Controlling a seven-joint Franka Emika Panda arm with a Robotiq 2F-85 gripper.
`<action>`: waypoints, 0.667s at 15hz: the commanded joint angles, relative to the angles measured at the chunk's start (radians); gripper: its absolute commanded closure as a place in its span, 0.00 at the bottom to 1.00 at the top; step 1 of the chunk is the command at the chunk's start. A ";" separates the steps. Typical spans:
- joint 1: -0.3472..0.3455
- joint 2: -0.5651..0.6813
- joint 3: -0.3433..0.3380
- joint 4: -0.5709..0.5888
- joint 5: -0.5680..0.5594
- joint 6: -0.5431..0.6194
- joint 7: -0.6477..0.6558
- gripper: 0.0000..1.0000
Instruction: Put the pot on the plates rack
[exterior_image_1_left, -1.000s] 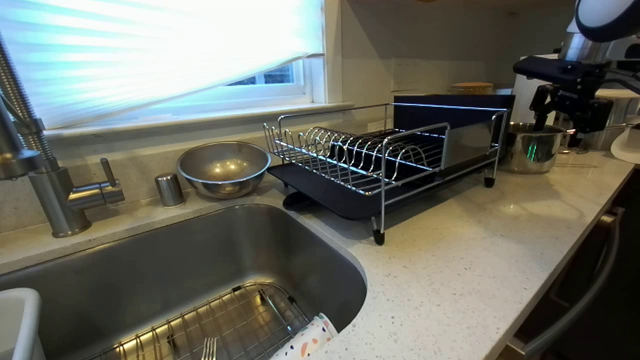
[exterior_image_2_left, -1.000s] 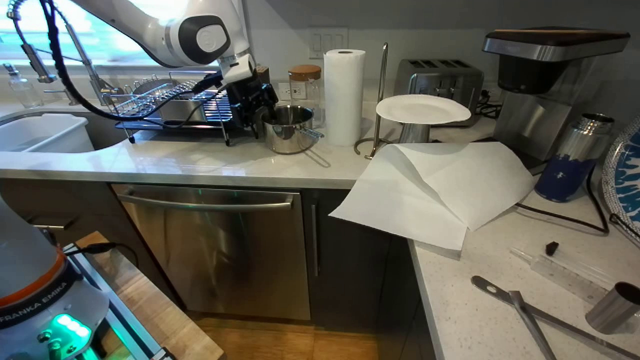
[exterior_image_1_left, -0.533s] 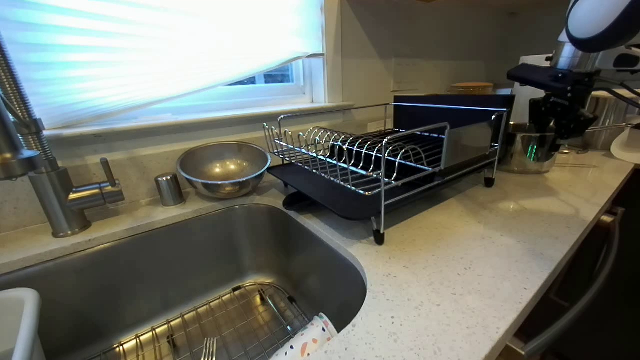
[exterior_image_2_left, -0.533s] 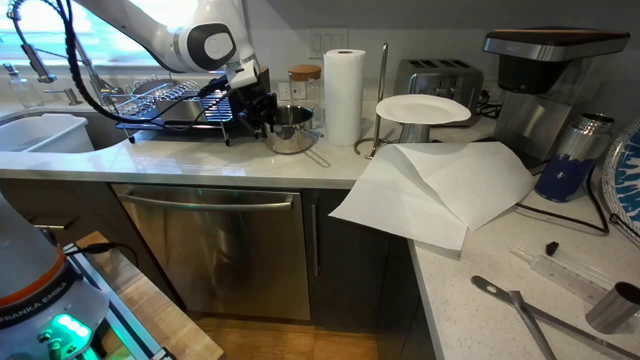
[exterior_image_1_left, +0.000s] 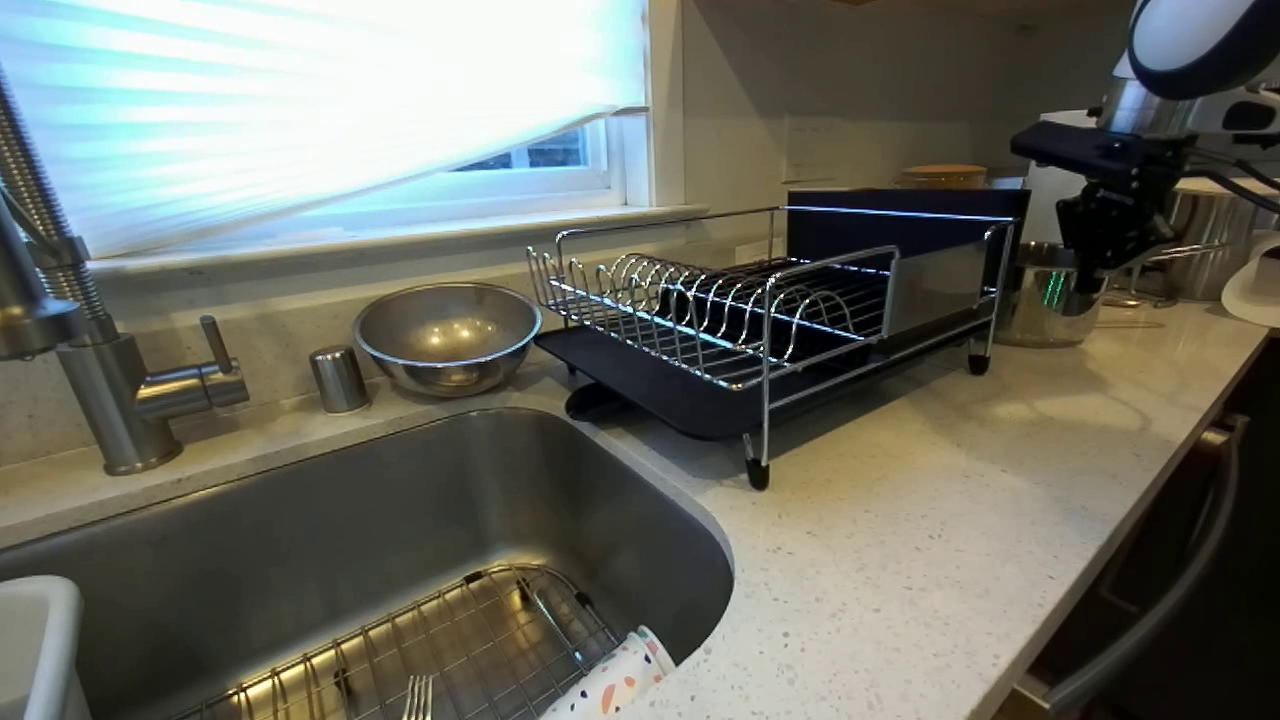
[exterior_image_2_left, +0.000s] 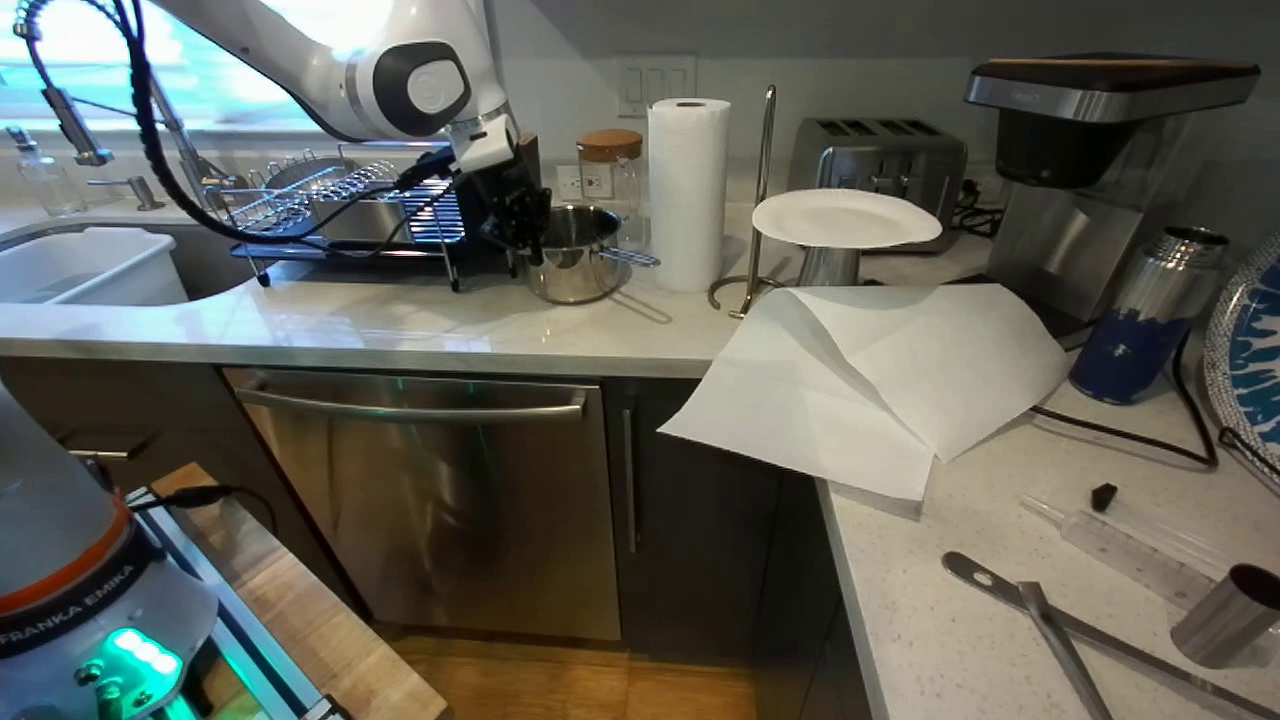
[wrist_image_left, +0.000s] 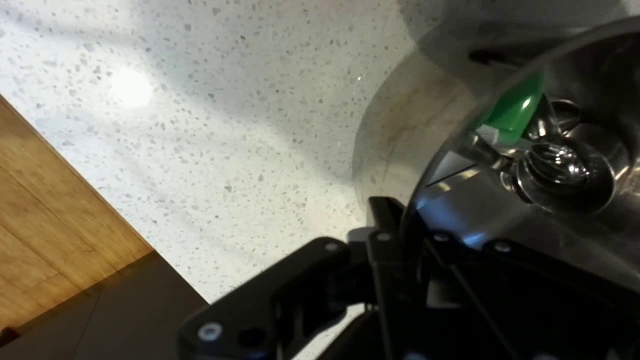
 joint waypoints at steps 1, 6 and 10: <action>0.019 -0.062 -0.018 -0.023 -0.011 -0.012 0.009 0.98; 0.005 -0.168 -0.025 -0.066 -0.016 -0.053 0.021 0.98; -0.010 -0.306 -0.017 -0.070 -0.016 -0.200 -0.023 0.98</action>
